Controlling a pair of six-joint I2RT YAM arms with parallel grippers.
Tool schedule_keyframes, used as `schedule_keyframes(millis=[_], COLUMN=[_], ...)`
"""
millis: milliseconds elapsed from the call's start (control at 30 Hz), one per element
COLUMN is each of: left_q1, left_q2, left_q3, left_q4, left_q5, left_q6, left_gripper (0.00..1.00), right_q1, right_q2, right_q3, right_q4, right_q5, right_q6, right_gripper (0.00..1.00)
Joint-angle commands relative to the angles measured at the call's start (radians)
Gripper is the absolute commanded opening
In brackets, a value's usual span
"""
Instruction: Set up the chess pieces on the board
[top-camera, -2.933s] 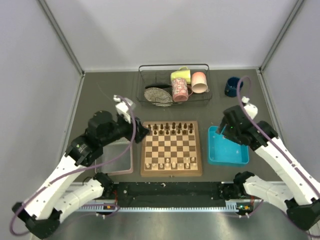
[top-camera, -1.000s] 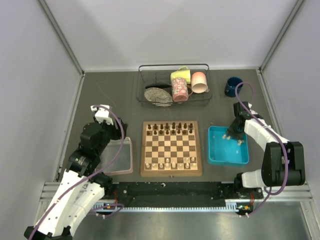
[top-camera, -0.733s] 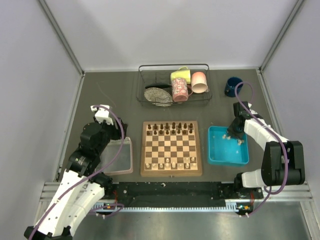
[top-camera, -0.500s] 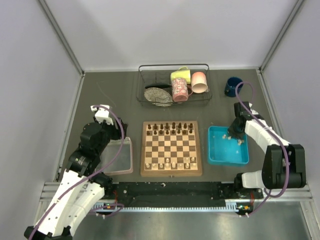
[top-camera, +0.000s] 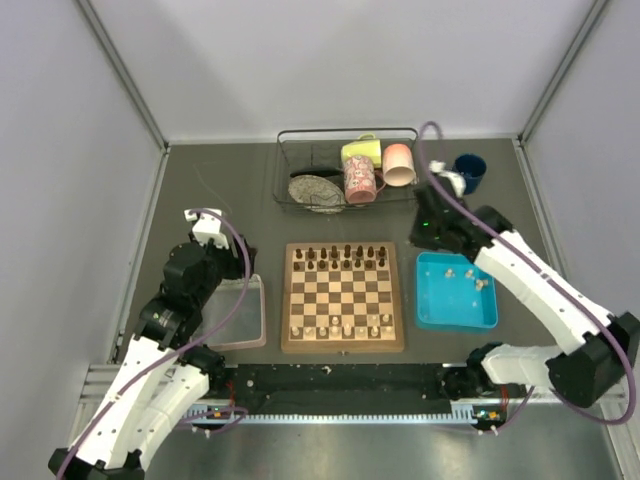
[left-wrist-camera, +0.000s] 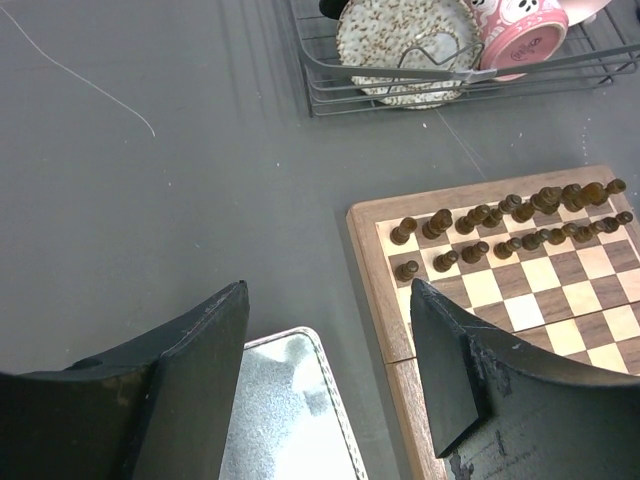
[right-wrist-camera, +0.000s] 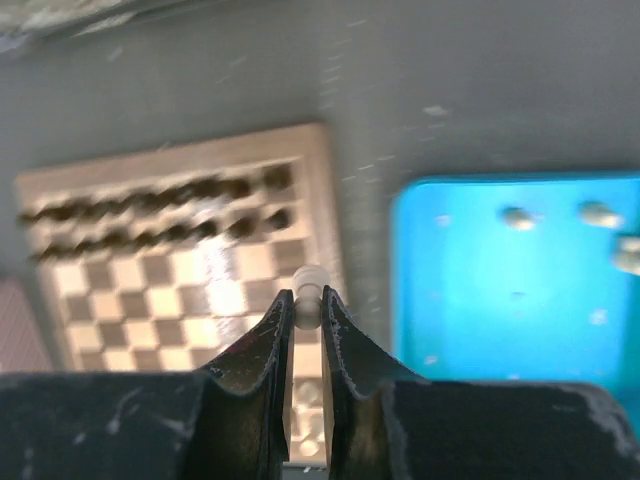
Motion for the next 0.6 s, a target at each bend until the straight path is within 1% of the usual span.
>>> schedule_keyframes(millis=[0, 33, 67, 100, 167, 200, 367, 433, 567], left_q1=[0.005, 0.005, 0.006, 0.006, 0.012, 0.016, 0.029, 0.031, 0.052], left_q2=[0.018, 0.027, 0.032, 0.035, 0.049, 0.050, 0.072, 0.061, 0.053], left_q3=[0.016, 0.020, 0.023, 0.025, 0.035, 0.039, 0.078, 0.088, 0.068], left_q4=[0.024, 0.018, 0.010, 0.008, -0.004, -0.016, -0.071, -0.094, -0.102], left_q5=[-0.040, -0.048, -0.052, -0.063, -0.069, -0.074, -0.109, -0.127, -0.121], left_q6=[-0.008, -0.010, -0.013, -0.015, -0.022, -0.030, -0.035, -0.036, -0.051], left_gripper=[0.70, 0.70, 0.70, 0.70, 0.70, 0.70, 0.70, 0.70, 0.70], right_q1=[0.255, 0.299, 0.331, 0.391, 0.434, 0.480, 0.571, 0.598, 0.634], right_q2=[0.120, 0.176, 0.200, 0.227, 0.296, 0.318, 0.453, 0.477, 0.513], right_q3=[0.139, 0.162, 0.206, 0.225, 0.273, 0.285, 0.348, 0.359, 0.366], right_q4=[-0.057, -0.057, -0.058, -0.057, -0.051, -0.046, -0.023, -0.017, 0.011], right_q5=[0.023, 0.024, 0.023, 0.014, -0.012, -0.015, -0.051, -0.060, -0.094], right_q6=[0.055, 0.056, 0.062, 0.067, 0.081, 0.084, 0.088, 0.096, 0.121], right_gripper=[0.00, 0.00, 0.00, 0.00, 0.00, 0.00, 0.00, 0.00, 0.00])
